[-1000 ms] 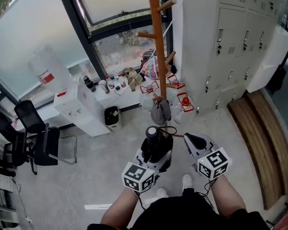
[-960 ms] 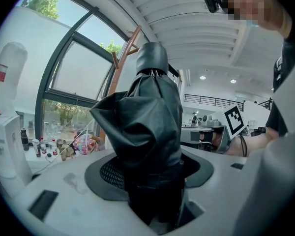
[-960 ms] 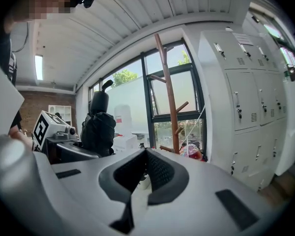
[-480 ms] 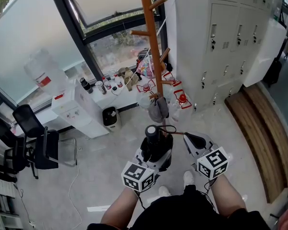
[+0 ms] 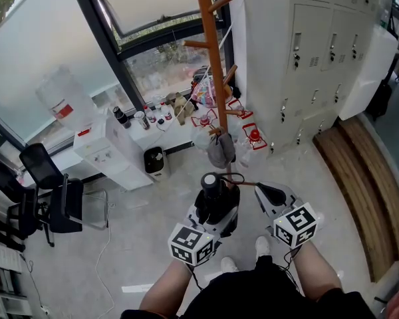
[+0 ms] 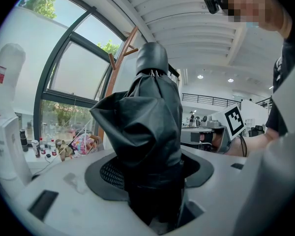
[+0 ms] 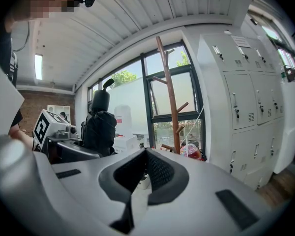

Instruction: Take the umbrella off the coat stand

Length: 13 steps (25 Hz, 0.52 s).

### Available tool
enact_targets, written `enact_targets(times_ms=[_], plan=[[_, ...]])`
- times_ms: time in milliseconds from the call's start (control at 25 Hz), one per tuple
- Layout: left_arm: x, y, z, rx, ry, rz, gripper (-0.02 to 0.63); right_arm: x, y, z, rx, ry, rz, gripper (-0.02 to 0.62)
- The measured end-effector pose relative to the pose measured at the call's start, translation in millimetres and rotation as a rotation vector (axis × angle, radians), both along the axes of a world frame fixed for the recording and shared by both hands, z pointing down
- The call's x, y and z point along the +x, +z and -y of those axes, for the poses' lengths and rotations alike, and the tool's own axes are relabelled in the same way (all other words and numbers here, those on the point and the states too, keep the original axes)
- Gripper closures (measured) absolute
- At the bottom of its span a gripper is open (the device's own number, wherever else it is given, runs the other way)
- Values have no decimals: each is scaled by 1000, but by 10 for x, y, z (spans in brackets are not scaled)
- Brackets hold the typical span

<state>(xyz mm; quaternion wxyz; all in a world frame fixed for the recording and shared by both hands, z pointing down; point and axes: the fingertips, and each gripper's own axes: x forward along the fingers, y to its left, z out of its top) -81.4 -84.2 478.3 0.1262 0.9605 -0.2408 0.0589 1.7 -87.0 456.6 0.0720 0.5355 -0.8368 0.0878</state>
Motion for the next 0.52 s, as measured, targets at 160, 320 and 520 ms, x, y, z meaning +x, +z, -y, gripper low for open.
enact_targets(times_ms=[160,320,520], plan=[[-12,-12,-8,-1,1,1,337,-16,-15,-7,1,-2,-2,541],[-5,-12,-10,1,0,0,337,-12,-8,-13,-1,-2,-1,541],[21,1,1,1,0,-1,337,7,7,-7,1,-3,-1,541]])
